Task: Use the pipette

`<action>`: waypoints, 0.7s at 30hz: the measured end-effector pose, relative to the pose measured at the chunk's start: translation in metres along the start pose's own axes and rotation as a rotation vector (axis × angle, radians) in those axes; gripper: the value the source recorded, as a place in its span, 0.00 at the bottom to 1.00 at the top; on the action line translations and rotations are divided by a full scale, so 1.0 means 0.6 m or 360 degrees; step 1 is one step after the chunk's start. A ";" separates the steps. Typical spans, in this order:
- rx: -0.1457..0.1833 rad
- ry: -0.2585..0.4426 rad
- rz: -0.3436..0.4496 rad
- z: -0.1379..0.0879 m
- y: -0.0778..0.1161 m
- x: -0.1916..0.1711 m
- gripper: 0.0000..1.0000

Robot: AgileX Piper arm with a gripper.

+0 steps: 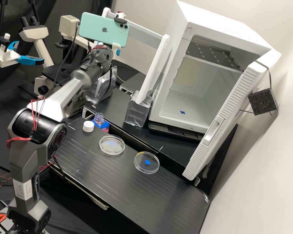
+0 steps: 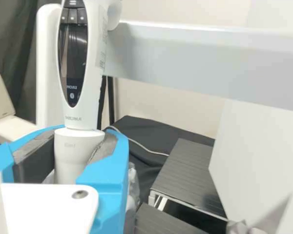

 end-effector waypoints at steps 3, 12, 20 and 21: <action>0.0033 0.0026 0.0049 0.009 0.009 -0.008 0.00; 0.0042 0.0141 0.0218 -0.002 0.044 -0.053 0.00; 0.0044 0.0054 0.0238 -0.004 0.060 -0.028 0.00; 0.0040 0.0037 0.0231 0.000 0.059 -0.022 0.00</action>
